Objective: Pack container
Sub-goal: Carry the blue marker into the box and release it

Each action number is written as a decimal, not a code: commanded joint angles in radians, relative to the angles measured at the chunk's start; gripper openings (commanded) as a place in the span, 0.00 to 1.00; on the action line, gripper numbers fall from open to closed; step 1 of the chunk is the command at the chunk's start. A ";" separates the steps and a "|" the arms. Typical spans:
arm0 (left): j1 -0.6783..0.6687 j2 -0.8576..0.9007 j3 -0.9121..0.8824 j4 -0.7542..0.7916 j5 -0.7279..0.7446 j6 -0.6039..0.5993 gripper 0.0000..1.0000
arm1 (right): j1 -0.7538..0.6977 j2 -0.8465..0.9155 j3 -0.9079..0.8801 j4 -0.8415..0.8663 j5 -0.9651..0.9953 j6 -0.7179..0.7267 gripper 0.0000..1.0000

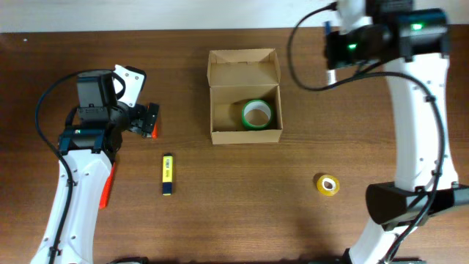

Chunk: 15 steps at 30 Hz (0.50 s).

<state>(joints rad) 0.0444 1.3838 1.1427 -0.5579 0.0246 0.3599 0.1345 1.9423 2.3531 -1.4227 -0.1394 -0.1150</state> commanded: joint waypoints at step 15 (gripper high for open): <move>0.004 0.008 0.016 0.020 -0.006 0.013 1.00 | 0.319 0.296 0.013 -0.003 -0.056 -0.690 0.04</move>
<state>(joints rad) 0.0444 1.3838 1.1427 -0.5381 0.0242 0.3599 0.4419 2.2135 2.3531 -1.4284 -0.1623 -0.7364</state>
